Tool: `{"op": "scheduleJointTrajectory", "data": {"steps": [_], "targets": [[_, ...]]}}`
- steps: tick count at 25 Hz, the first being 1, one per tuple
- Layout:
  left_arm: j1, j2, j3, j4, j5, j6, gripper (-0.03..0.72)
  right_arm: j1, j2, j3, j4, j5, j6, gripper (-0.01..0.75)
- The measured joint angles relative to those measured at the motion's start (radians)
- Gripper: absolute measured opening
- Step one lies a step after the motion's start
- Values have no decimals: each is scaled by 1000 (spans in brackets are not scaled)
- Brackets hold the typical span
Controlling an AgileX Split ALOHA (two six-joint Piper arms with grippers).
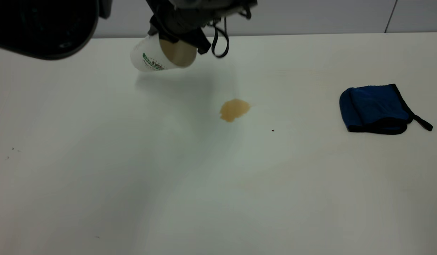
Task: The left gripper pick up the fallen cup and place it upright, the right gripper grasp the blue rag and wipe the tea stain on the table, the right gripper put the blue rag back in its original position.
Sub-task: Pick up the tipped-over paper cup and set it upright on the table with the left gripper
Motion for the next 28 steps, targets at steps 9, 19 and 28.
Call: {"op": "scheduleJointTrajectory", "data": {"steps": [9, 19, 28], "targets": [[177, -57, -255, -678, 0, 418, 11, 0, 0, 0, 0, 0, 0, 561], [370, -19, -256, -1102, -9, 577, 34, 0, 0, 0, 0, 0, 0, 561], [386, 55, -256, -1182, -36, 612, 97, 0, 0, 0, 0, 0, 0, 561]]}}
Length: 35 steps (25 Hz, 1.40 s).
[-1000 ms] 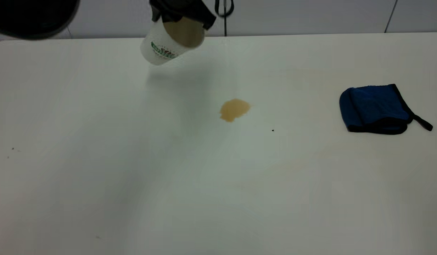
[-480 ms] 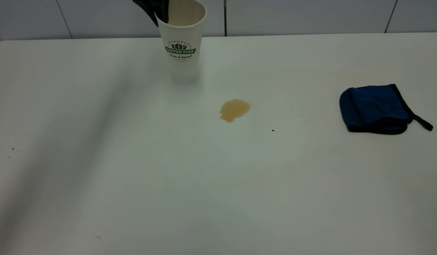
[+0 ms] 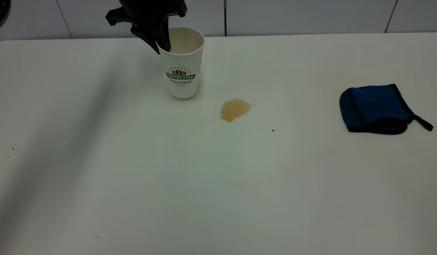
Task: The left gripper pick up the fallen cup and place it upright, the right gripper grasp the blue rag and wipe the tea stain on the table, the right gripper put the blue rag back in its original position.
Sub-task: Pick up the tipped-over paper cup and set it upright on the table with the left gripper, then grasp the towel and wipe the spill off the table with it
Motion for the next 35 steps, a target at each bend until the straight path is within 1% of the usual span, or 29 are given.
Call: {"op": "scheduleJointTrajectory", "data": {"steps": [4, 11, 14, 17, 22, 28, 31, 35], "targets": [[0, 7, 0, -9, -8, 8, 173, 0, 0, 0, 0, 0, 0, 561], [0, 9, -2, -9, -11, 41, 402, 0, 0, 0, 0, 0, 0, 561], [0, 9, -33, -9, 29, 50, 484, 0, 0, 0, 0, 0, 0, 561], [3, 9, -114, 3, 38, 53, 535, 0, 0, 0, 0, 0, 0, 561], [5, -30, -267, 67, 38, 52, 551, 0, 0, 0, 0, 0, 0, 561], [4, -105, -276, 77, 38, 49, 551, 0, 0, 0, 0, 0, 0, 561], [-3, -165, -222, 78, 38, 48, 552, 0, 0, 0, 0, 0, 0, 561], [-12, -340, -2, 98, 38, 48, 552, 0, 0, 0, 0, 0, 0, 561]]}}
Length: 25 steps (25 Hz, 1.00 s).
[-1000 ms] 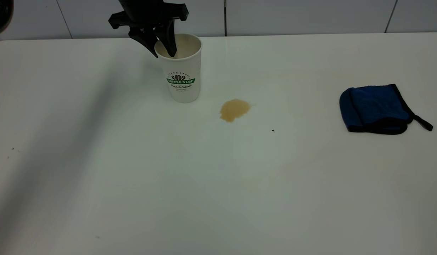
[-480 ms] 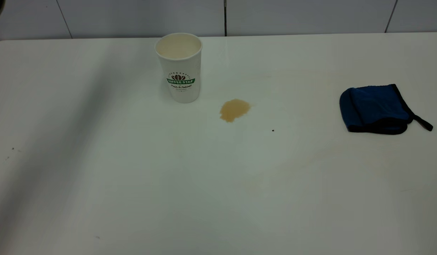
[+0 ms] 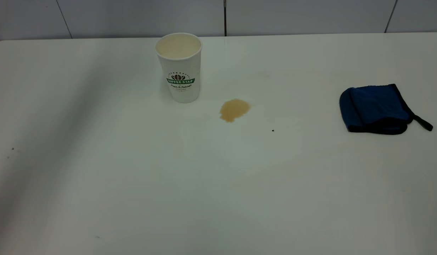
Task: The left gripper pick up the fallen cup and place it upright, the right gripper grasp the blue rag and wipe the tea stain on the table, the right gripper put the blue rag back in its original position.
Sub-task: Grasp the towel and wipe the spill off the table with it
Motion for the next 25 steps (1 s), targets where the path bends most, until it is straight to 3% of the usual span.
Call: {"op": "scheduleJointTrajectory", "data": {"steps": [6, 10, 25], "targets": [[-2, -353, 478, 165, 0, 0, 552, 0, 0, 0, 0, 0, 0, 561], [-2, -561, 709, 233, 0, 0, 552, 0, 0, 0, 0, 0, 0, 561], [1, -1145, 1628, 256, 0, -118, 552, 0, 0, 0, 0, 0, 0, 561]]}}
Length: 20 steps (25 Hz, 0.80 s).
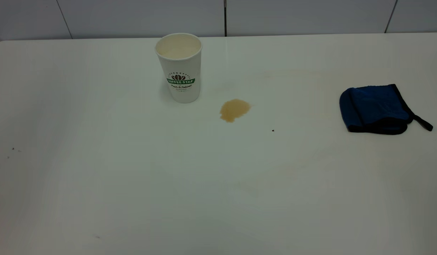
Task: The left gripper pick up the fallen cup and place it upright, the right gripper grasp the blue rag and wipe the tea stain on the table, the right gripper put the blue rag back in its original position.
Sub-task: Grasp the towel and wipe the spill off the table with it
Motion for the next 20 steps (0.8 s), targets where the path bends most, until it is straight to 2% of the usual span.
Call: {"op": "scheduleJointTrajectory", "data": {"steps": [3, 8, 11, 14, 20], "targets": [[46, -109, 141, -26, -7, -12, 552, 0, 0, 0, 0, 0, 0, 561], [211, -358, 320, -66, -38, -10, 552, 0, 0, 0, 0, 0, 0, 561], [277, -532, 379, -68, -38, -9, 552, 0, 0, 0, 0, 0, 0, 561], [304, -686, 408, -68, -42, -8, 552, 0, 0, 0, 0, 0, 0, 561], [305, -955, 486, -68, -81, -7, 552, 0, 0, 0, 0, 0, 0, 561]]}}
